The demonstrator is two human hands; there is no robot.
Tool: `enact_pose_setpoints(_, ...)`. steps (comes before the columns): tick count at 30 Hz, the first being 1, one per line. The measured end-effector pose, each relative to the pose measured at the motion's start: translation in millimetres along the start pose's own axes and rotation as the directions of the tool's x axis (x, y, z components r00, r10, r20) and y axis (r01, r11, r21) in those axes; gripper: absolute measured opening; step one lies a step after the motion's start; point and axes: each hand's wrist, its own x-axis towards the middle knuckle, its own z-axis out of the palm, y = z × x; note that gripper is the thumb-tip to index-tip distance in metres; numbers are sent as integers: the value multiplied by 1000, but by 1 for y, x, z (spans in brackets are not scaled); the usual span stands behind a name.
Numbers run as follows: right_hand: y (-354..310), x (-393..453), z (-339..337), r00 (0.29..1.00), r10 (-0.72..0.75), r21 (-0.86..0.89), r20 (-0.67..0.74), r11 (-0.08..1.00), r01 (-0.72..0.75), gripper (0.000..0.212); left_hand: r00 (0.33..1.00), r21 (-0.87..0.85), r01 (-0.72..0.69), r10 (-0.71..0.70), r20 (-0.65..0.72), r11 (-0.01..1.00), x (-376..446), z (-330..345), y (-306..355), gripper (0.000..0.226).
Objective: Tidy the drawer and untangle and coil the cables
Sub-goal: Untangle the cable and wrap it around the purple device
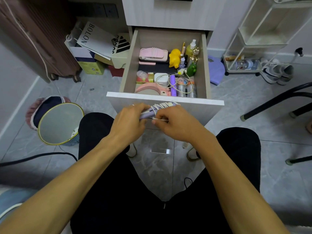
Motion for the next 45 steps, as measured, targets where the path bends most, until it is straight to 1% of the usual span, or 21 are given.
enact_pose_setpoints(2,0,3,-13,1000,-3,6,0,1000,3,25,996,1,-74,73,49,997,-3,-2,1,39)
enact_pose_setpoints(5,6,6,-25,1000,4,63,24,998,-6,24,978,32,-138,131,159,990,-6,-10,2,41)
enact_pose_setpoints(7,12,6,-27,998,36,99,42,994,-40,23,968,-12,-157,156,198,988,-7,-17,5,39)
enact_pose_setpoints(9,15,5,-29,995,84,218,52,971,-93,20,969,-102,-140,157,192,985,-9,-24,7,39)
enact_pose_setpoints(12,21,2,-25,985,166,472,52,865,-170,15,980,-234,-72,113,166,970,-13,-31,7,38)
enact_pose_setpoints(15,27,-3,-16,969,220,575,114,780,-245,16,984,-281,-31,79,160,959,-17,-32,9,35)
enact_pose_setpoints(16,27,-6,-13,960,233,630,156,725,-278,17,983,-320,-3,61,171,947,-19,-32,10,35)
enact_pose_setpoints(18,32,-10,-3,948,259,732,187,607,-310,15,981,-446,67,22,190,892,-19,-33,13,36)
enact_pose_setpoints(19,32,-13,3,949,266,752,168,588,-298,16,983,-512,96,1,185,854,-19,-33,14,37)
enact_pose_setpoints(22,24,-17,19,953,279,705,116,653,-277,18,993,-643,118,-78,90,757,-15,-29,15,39)
enact_pose_setpoints(23,21,-17,21,958,271,657,96,705,-265,23,993,-658,117,-101,63,744,-13,-27,16,38)
enact_pose_setpoints(25,13,-16,24,975,215,530,58,821,-212,28,990,-636,119,-143,14,762,-9,-21,13,37)
enact_pose_setpoints(27,6,-15,27,987,155,379,32,912,-155,37,986,-578,125,-166,-18,806,-7,-17,11,36)
enact_pose_setpoints(29,4,-16,27,996,93,200,3,976,-92,40,992,-443,79,-116,-57,893,-8,-12,9,33)
enact_pose_setpoints(30,3,-16,26,997,71,107,2,992,-71,36,994,-350,50,-83,-77,935,-7,-11,8,32)
enact_pose_setpoints(32,2,-16,17,997,76,-31,19,997,-76,25,995,-214,37,-55,-79,976,-6,-11,5,32)
enact_pose_setpoints(35,-4,-15,-3,997,69,-150,36,987,-63,22,1000,-117,6,-7,-7,993,-7,-13,-1,32)
enact_pose_setpoints(38,-10,-9,-23,998,39,-158,39,987,-33,20,993,-35,-90,92,70,995,-9,-16,-2,34)
enact_pose_setpoints(40,-11,-3,-32,999,10,-108,31,994,-7,18,982,-41,-130,135,132,991,-10,-22,1,34)
enact_pose_setpoints(43,-6,5,-40,999,48,72,26,996,-50,16,968,-162,-127,158,195,978,-18,-31,3,32)
enact_pose_setpoints(45,7,5,-35,992,125,267,34,955,-130,9,982,-323,-39,97,164,945,-24,-37,1,34)
